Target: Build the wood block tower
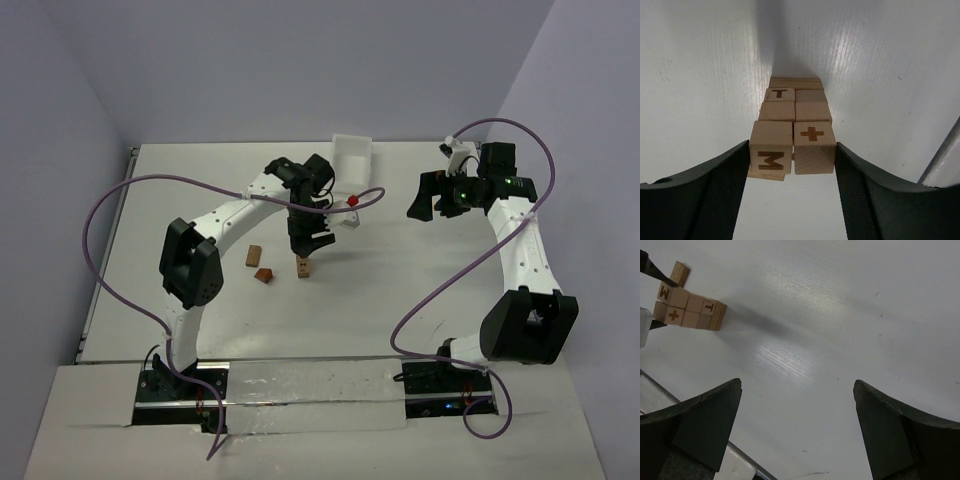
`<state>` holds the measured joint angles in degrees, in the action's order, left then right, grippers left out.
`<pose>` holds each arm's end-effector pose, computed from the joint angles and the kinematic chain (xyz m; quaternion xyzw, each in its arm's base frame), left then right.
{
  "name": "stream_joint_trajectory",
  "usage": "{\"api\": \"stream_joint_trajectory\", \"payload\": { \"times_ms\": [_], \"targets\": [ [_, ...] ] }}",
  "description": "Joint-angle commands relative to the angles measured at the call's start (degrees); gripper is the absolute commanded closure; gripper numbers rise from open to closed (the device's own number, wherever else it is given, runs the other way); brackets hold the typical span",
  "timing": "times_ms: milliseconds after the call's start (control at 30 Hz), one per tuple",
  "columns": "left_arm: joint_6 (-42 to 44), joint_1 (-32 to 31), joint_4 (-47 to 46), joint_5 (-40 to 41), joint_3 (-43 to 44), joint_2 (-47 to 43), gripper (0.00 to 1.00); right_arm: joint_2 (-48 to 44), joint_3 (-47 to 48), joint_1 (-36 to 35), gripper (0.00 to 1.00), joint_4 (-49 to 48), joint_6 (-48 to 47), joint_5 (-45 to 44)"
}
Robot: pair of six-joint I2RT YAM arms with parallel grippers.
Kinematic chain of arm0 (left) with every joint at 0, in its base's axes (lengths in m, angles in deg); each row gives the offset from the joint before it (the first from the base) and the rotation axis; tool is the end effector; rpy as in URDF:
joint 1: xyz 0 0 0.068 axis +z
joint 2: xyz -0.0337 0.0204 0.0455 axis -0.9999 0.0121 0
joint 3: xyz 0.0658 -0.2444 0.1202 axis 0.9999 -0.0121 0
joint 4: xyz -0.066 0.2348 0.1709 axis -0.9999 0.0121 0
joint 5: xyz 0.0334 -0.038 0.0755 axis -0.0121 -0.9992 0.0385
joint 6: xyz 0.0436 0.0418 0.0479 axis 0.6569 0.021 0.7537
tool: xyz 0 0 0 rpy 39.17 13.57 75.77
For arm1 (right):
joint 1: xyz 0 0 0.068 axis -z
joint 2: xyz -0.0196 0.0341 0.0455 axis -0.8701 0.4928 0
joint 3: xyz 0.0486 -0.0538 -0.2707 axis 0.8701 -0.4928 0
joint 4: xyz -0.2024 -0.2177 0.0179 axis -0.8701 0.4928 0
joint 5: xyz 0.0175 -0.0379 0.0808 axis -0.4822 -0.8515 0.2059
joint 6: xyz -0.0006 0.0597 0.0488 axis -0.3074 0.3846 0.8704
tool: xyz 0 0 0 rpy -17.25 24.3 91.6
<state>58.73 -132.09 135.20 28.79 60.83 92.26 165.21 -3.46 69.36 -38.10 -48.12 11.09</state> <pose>0.3321 -0.3261 0.2405 0.6696 0.7287 -0.1075 0.0952 0.3388 -0.0119 0.3207 -0.1619 0.8860 0.2372 0.3641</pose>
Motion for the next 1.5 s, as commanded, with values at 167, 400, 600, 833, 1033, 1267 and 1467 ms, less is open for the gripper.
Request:
{"api": "stream_joint_trajectory", "payload": {
  "times_ms": [167,400,600,833,1033,1267,1467],
  "targets": [
    [0.1,-0.6,-2.1,0.0,-0.1,0.9,0.17,0.6,3.2,-0.1,0.00,0.7,-0.3,1.2],
    [-0.4,-1.0,-1.2,-0.1,2.6,-0.1,0.01,0.7,3.0,-0.1,0.00,0.7,-0.5,1.5],
    [-0.9,-2.1,0.8,-1.0,6.0,-3.7,0.01,0.9,3.2,0.0,0.00,0.9,-0.5,1.8],
    [-3.8,-1.8,-0.8,0.0,7.2,-13.4,0.01,1.0,3.8,-0.1,0.00,1.3,-0.5,2.0],
    [-6.1,8.8,-12.6,-5.8,-7.0,-29.0,0.01,0.2,3.0,-0.1,0.00,0.7,-0.5,1.4],
    [14.2,28.1,-20.8,-21.9,-37.0,-42.7,0.01,-0.4,2.7,-0.5,0.00,0.8,-0.1,1.5],
    [30.6,35.0,-16.5,-31.0,-39.3,-32.1,0.02,0.3,2.9,-0.8,0.00,1.1,0.0,0.6]
  ]
}}
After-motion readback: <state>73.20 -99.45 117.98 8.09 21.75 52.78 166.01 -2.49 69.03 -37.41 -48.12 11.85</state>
